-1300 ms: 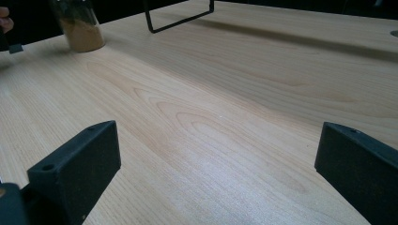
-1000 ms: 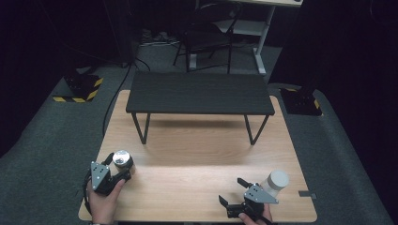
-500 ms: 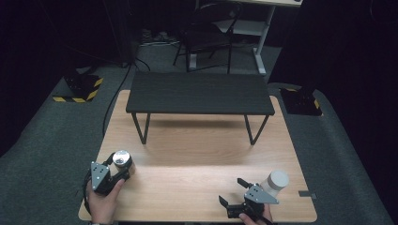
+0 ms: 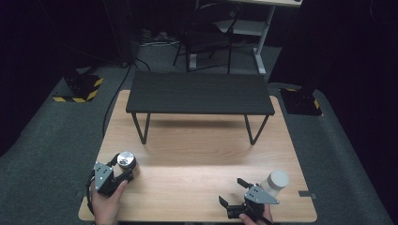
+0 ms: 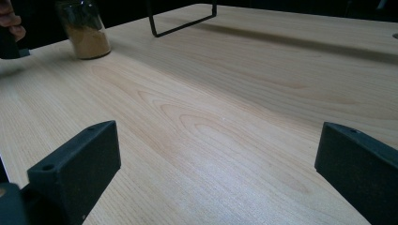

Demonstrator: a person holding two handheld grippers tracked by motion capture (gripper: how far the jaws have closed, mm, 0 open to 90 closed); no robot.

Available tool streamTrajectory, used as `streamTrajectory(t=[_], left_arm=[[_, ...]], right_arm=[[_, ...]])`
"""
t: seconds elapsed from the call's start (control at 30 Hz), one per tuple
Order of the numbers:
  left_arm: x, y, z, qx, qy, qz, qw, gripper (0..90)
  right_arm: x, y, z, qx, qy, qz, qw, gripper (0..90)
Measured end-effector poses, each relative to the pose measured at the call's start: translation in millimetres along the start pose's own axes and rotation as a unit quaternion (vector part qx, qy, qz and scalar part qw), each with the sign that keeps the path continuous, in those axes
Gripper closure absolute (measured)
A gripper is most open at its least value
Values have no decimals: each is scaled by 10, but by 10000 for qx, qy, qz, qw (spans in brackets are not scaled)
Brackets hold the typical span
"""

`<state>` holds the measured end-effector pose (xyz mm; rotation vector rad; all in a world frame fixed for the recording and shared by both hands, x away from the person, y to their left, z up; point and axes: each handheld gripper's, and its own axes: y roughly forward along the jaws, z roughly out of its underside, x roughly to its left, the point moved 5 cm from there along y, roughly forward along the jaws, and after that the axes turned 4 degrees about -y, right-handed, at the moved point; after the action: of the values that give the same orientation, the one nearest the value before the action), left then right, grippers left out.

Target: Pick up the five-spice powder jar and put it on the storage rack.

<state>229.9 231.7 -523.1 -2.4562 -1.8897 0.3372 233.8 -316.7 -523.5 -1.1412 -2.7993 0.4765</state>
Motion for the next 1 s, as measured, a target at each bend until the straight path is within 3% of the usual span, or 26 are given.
streamTrajectory(t=[0.13, 0.5, 0.6, 1.0], left_arm=[[-52, 6, -24, 36, 20, 48, 10000, 347], [-361, 73, -154, 85, 111, 291, 9995, 347], [-447, 84, -180, 19, 45, 285, 9996, 347], [-541, 156, -387, -146, 109, 314, 9993, 346]], right_arm=[[4, -3, 2, -6, -41, -12, 10000, 0], [2, 1, -10, 44, -81, -66, 9999, 0], [-11, 8, -17, 75, -64, -100, 9999, 0], [-11, 6, -15, 63, -100, -131, 9998, 0]])
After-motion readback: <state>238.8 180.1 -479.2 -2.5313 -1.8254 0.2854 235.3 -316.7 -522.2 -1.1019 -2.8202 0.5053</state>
